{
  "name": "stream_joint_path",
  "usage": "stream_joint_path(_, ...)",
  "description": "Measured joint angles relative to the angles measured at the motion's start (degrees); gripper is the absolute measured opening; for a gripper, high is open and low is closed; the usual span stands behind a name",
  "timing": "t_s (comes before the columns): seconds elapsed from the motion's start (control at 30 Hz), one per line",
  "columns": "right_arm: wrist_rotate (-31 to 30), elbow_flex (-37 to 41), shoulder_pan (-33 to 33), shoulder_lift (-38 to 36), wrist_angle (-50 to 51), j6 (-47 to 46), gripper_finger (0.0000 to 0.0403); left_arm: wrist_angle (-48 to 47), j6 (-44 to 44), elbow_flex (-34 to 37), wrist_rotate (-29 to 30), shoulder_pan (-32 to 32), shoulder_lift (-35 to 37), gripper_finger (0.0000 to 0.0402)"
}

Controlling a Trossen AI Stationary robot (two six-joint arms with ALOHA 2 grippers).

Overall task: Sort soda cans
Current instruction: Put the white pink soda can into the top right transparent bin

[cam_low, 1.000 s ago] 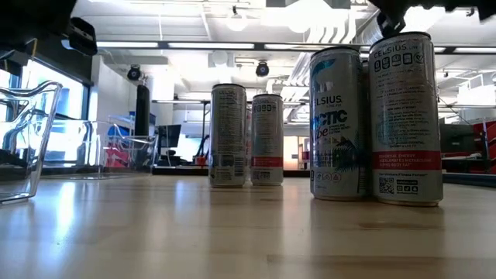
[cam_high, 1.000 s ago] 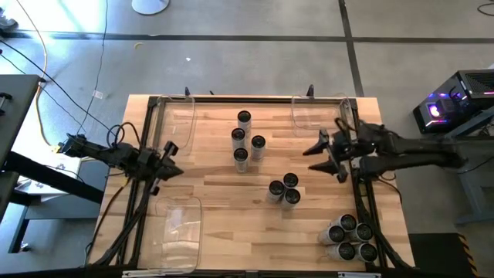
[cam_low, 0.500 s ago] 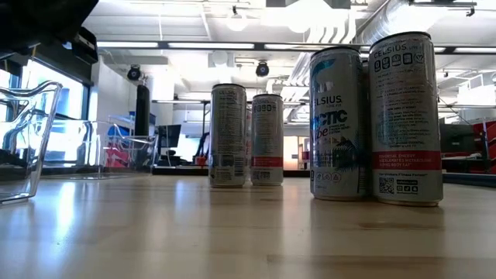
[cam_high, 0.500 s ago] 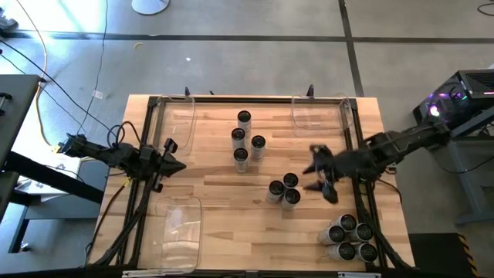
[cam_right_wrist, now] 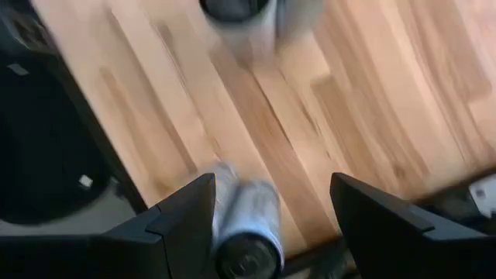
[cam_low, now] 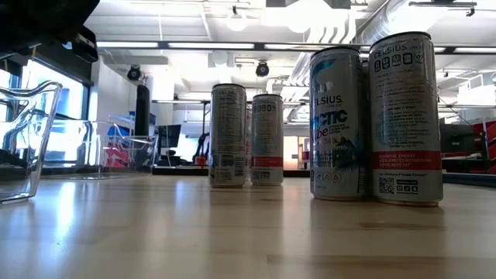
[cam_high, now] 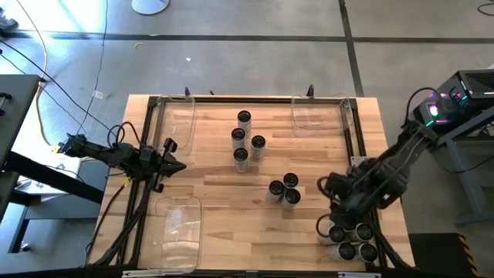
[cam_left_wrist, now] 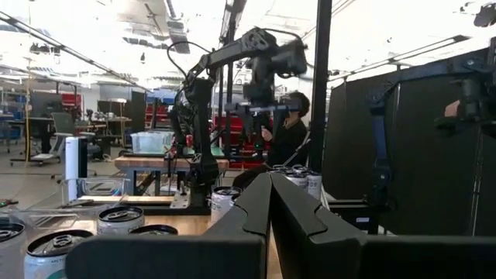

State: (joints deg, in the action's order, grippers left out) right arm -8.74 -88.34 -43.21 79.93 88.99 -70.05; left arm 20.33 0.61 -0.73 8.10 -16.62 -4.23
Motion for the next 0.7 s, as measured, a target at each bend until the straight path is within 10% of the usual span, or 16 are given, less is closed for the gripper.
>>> stream_joint_path(0.4,-12.2,10.6,5.1,0.3,-14.9,11.3,0.0252,0.1,0.1,0.0,0.0,0.0,0.0,0.0000)
stream_joint_path(0.7,-1.0,14.2,16.8,1.3,-30.8,26.8,0.0286,0.0,0.1,0.0,0.0,0.0,0.0,0.0000)
